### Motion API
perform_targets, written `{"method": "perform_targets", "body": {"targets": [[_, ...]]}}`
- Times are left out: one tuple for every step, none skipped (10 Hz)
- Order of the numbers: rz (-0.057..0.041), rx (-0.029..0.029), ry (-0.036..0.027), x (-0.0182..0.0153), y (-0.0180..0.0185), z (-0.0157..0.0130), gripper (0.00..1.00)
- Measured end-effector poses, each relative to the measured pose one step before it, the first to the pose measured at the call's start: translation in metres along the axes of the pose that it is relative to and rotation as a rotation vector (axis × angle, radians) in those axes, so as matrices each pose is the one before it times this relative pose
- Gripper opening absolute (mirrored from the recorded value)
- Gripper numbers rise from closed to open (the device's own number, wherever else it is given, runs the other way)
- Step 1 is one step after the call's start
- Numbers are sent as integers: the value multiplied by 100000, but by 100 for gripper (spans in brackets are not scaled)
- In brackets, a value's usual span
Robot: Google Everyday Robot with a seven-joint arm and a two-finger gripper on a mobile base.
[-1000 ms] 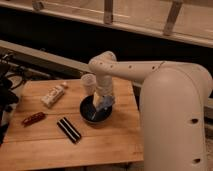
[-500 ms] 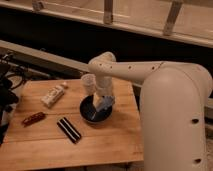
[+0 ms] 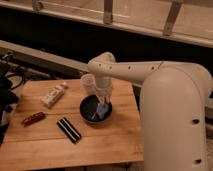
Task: Place the white sponge in the ceramic bowl
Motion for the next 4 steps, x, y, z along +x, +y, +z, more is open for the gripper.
{"method": "perform_targets", "body": {"targets": [[-24, 61, -79, 6, -6, -59, 78], [6, -95, 27, 23, -87, 33, 78], [-317, -171, 275, 39, 62, 163, 75], [-543, -158, 182, -20, 196, 115, 65]]}}
